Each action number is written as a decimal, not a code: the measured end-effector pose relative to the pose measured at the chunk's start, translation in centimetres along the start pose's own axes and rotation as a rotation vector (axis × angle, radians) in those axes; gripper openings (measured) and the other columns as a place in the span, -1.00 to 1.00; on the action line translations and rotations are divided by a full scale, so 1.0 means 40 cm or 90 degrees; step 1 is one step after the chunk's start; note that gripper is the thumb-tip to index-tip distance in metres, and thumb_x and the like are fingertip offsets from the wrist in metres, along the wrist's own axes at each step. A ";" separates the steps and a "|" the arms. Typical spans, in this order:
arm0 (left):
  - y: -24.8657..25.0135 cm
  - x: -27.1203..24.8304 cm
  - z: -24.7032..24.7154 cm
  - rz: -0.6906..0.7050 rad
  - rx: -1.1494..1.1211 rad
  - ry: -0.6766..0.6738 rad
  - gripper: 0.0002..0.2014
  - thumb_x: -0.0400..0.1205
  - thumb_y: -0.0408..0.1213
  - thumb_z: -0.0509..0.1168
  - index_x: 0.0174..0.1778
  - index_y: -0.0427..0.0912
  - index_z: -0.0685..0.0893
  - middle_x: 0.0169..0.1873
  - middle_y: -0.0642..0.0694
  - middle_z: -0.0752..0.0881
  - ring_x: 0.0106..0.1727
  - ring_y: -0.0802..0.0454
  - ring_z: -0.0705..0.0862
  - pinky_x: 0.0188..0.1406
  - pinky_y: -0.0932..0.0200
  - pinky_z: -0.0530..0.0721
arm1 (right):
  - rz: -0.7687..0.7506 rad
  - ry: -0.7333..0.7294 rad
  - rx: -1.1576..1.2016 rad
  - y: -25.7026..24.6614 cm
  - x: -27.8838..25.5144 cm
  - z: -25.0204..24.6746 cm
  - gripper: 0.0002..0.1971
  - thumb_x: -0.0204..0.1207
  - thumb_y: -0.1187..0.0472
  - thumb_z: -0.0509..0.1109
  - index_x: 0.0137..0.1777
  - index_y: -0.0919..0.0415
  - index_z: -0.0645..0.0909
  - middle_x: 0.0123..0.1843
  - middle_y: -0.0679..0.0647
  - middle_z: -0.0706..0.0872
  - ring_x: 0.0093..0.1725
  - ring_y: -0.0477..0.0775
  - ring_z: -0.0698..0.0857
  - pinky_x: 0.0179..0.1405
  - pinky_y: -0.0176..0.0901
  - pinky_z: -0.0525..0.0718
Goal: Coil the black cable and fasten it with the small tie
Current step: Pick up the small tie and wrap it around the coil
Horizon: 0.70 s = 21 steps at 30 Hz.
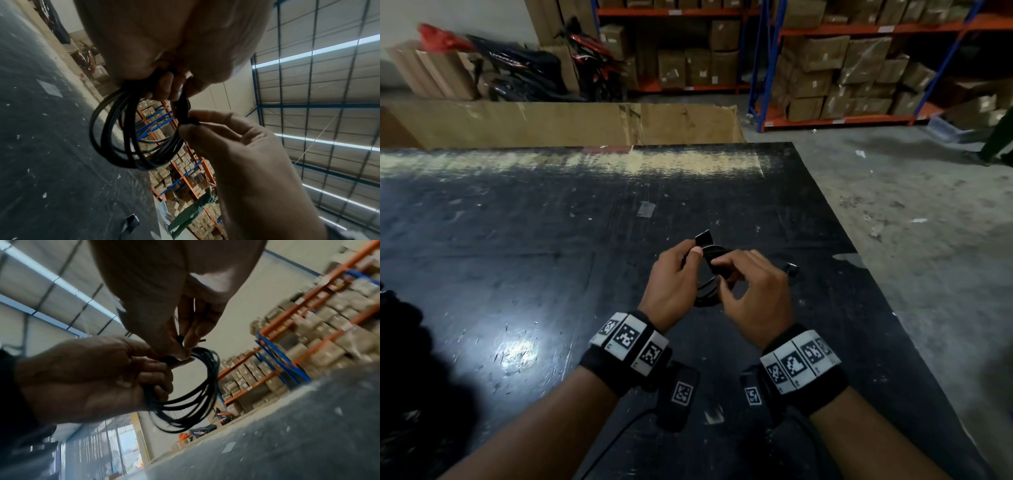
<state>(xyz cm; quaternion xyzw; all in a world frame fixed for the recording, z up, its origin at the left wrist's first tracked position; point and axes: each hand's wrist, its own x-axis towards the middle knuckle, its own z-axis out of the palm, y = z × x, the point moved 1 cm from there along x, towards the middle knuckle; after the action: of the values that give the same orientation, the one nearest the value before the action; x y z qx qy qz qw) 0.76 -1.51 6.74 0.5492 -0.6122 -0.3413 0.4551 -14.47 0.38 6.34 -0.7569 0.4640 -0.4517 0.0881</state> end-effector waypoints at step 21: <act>0.061 0.013 -0.056 0.099 0.250 -0.289 -0.73 0.82 -0.27 0.15 -0.11 -0.29 0.66 -0.47 0.06 0.49 -0.50 0.21 0.43 -0.48 0.29 0.37 | -0.030 -0.197 0.089 0.057 0.091 -0.091 -0.94 0.44 0.26 0.56 -0.10 0.18 0.79 0.11 -0.01 0.78 0.13 -0.06 0.77 0.14 -0.13 0.75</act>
<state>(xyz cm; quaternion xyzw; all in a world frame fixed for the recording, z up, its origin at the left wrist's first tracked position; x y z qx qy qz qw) 1.97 -1.44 9.86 0.4877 -0.7927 -0.2945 0.2170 -18.09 -2.69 9.39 -0.8200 0.3942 -0.3633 0.2003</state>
